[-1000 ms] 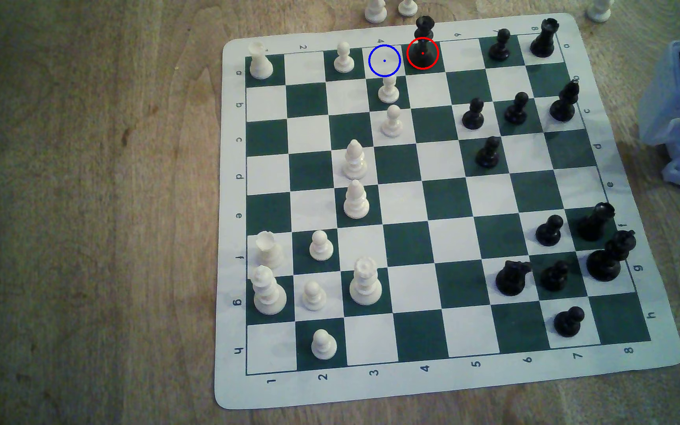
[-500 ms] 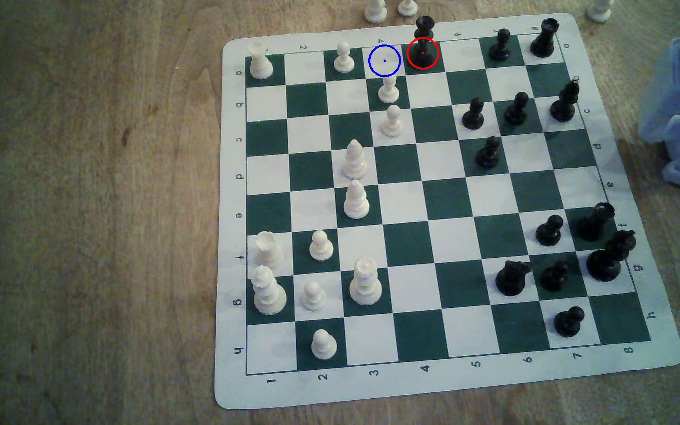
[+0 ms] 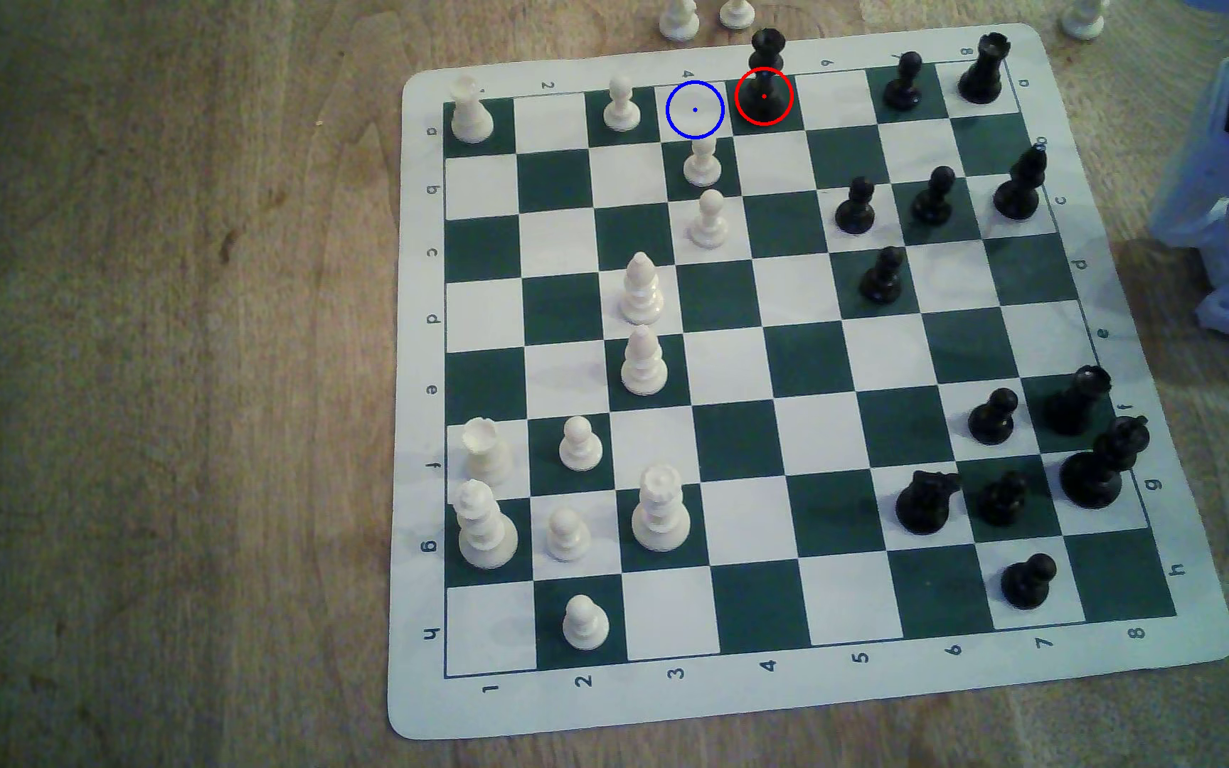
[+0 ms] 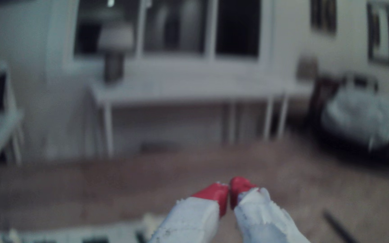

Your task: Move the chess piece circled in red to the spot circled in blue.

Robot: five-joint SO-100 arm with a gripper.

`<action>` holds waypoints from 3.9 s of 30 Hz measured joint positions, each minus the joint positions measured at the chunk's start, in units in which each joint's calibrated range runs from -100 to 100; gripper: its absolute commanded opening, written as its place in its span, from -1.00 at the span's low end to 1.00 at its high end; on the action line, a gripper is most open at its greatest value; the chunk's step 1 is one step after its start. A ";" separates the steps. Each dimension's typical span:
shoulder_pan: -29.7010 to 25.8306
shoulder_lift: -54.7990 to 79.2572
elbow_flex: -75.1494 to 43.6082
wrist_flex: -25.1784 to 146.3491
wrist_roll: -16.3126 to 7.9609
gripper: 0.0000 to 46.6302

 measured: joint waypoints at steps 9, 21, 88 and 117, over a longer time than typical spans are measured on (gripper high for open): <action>-3.61 9.22 -24.13 49.40 -0.44 -0.90; -6.34 39.80 -35.79 51.00 -3.71 -0.17; 1.47 83.87 -48.98 21.99 -4.59 -0.56; 1.33 81.78 -65.07 40.32 -5.52 -0.99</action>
